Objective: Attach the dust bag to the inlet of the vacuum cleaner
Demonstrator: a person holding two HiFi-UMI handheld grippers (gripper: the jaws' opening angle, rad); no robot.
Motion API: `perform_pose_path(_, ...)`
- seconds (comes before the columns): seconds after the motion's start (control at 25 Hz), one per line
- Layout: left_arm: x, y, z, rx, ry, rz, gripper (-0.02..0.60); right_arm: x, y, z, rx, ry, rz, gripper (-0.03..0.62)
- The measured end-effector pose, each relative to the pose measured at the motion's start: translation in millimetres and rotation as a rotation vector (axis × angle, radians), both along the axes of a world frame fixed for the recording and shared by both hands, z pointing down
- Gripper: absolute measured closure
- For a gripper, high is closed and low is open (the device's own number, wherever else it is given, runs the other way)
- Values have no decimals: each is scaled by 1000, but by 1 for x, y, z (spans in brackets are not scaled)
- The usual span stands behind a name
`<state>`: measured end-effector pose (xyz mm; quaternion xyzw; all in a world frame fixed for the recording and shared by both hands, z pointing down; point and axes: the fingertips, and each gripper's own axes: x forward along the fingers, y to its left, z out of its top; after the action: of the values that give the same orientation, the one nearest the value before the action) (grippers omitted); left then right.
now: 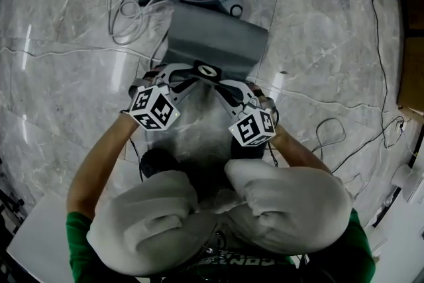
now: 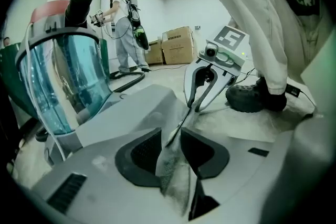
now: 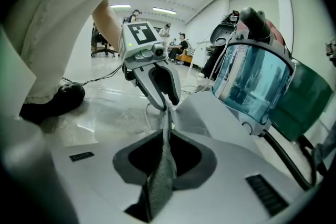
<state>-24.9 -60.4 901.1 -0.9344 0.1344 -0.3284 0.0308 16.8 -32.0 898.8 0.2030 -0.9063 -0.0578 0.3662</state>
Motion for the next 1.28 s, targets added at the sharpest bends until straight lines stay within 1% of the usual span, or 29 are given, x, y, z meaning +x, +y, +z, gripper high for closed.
perform_pose_path(0.08,-1,-7,-5,38,-21,17,468,0,-1,-1,-5,-1,-6,544)
perform_pose_path(0.16,-3,-15,-9,50,-21,17,468,0,0,-1,-6,1,-13,543)
perform_pose_path(0.24,-6,-18,-10,36,-23,36,468,0,1,0,-4,2,-15,543)
perform_pose_path(0.36,-8,-11,-2,14,-60,114,468,0,0,0,-9,-3,-13,543)
perform_pose_path(0.44,-9,-6,3,-9,-72,139,468,1,0,-1,-16,-9,-11,544)
perform_pose_path(0.52,-7,-4,7,-26,-72,144,475,1,-1,-1,-26,-14,-9,543)
perform_pose_path(0.76,2,-4,10,-43,-57,161,546,3,-6,0,-52,-25,0,543)
perform_pose_path(0.92,4,-4,12,-61,-41,172,552,7,-9,1,-85,-42,6,543)
perform_pose_path(1.16,13,-3,12,-67,-30,197,558,15,-19,-7,-110,-93,56,543)
perform_pose_path(1.28,15,-7,11,-79,-13,180,558,21,-23,-6,-95,-73,61,543)
